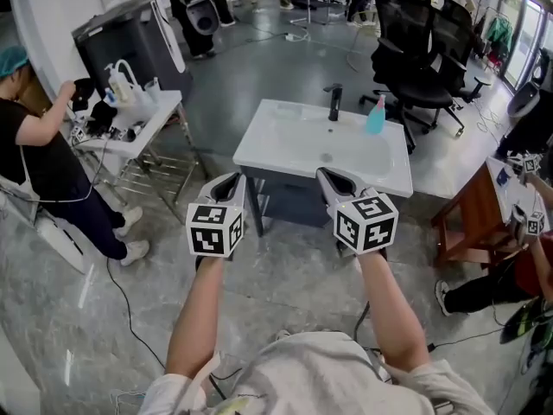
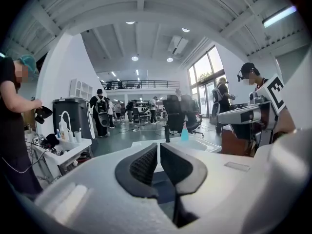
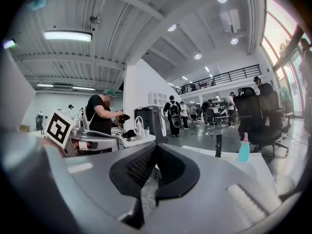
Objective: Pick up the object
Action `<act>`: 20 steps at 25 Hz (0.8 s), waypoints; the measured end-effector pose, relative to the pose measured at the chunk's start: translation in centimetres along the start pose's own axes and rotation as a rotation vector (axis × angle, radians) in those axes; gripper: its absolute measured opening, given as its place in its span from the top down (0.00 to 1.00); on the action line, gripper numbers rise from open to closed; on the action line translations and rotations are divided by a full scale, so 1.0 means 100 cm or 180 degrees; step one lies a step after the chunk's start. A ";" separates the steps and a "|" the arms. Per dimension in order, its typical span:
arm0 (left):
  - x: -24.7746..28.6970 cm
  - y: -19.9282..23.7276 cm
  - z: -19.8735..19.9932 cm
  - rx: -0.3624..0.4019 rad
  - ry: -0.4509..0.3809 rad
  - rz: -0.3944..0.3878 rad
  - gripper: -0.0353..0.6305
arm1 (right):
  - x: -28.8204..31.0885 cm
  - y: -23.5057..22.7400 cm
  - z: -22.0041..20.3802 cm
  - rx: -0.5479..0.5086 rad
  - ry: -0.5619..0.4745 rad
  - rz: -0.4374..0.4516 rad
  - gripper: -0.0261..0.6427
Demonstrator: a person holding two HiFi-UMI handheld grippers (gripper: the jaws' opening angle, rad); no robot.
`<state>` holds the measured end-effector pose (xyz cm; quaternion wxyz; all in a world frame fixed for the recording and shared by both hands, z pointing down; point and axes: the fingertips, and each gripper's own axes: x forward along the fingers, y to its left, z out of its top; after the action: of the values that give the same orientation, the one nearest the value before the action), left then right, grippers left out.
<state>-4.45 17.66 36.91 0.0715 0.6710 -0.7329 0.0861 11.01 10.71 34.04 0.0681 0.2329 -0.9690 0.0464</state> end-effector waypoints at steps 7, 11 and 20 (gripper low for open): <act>0.002 0.025 -0.002 -0.0021 -0.0059 0.0010 0.86 | 0.023 0.012 0.004 -0.0057 -0.0005 0.0048 0.96; 0.016 0.031 0.000 -0.0033 -0.0090 0.0034 0.85 | 0.037 0.001 0.004 -0.0037 -0.0035 0.0051 0.96; 0.070 0.047 0.007 0.0011 -0.0061 0.0038 0.79 | 0.082 -0.040 0.007 0.0080 -0.0095 0.0059 0.96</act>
<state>-9.72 11.12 37.59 0.0627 0.6676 -0.7374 0.0814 5.52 3.40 34.81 0.0503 0.2254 -0.9714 0.0556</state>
